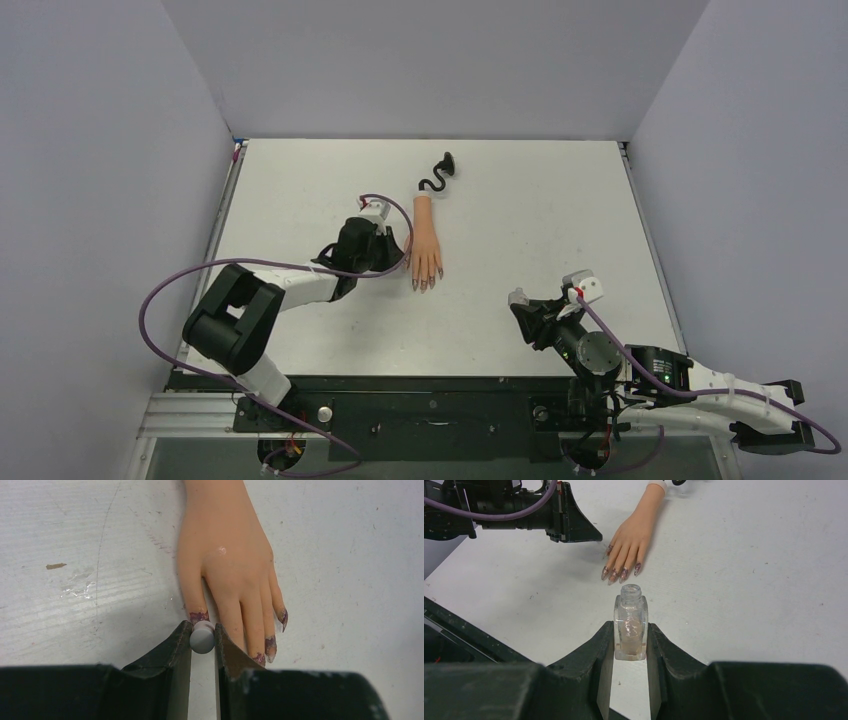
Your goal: Paint the nails
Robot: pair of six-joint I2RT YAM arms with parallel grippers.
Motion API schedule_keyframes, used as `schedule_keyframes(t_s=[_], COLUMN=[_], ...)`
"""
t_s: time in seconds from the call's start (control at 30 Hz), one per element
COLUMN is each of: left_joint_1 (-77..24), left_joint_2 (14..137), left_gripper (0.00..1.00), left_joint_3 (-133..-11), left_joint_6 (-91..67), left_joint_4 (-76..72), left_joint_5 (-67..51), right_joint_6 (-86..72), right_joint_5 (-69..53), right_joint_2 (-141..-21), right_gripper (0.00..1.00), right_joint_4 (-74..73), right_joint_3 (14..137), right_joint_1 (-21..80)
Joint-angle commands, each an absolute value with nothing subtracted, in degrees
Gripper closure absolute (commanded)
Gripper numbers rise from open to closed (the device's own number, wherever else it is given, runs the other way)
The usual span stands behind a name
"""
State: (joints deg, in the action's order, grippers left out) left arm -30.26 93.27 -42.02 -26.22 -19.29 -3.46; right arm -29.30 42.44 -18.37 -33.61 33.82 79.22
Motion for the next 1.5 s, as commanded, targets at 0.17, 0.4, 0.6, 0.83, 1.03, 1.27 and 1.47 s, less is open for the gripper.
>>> schedule_keyframes(t_s=[0.17,0.4,0.6,0.83,1.03,1.27,1.47], left_joint_1=[-30.06,-30.06,-30.06,-29.97,-29.73,-29.49,-29.23], left_joint_2=[91.43,90.36,88.64,87.88,88.80,91.93,93.48], left_gripper=[1.00,1.00,1.00,1.00,1.00,1.00,1.00], left_joint_3=[-39.65,-37.58,-36.97,-39.25,-41.39,-44.42,-44.97], left_joint_6=[-26.44,-26.67,-26.72,-27.02,-28.24,-29.49,-31.00], left_joint_4=[-21.83,-22.83,-24.06,-22.18,-20.37,-19.27,-18.38], left_joint_5=[-3.77,-4.05,-5.85,-6.65,-3.34,-2.13,-0.54], right_joint_6=[-29.88,-29.97,-29.93,-29.92,-30.12,-30.14,-30.19], right_joint_5=[43.94,43.81,43.90,43.83,43.89,44.01,44.17], right_joint_2=[-19.02,-18.97,-18.85,-18.88,-18.81,-18.77,-18.63], right_gripper=[1.00,1.00,1.00,1.00,1.00,1.00,1.00], right_joint_4=[-33.01,-32.97,-33.03,-33.13,-33.11,-33.13,-33.22], right_joint_3=[33.95,33.95,33.93,33.99,33.84,33.85,33.84], right_joint_1=[79.71,79.66,79.78,79.87,79.98,80.07,80.28])
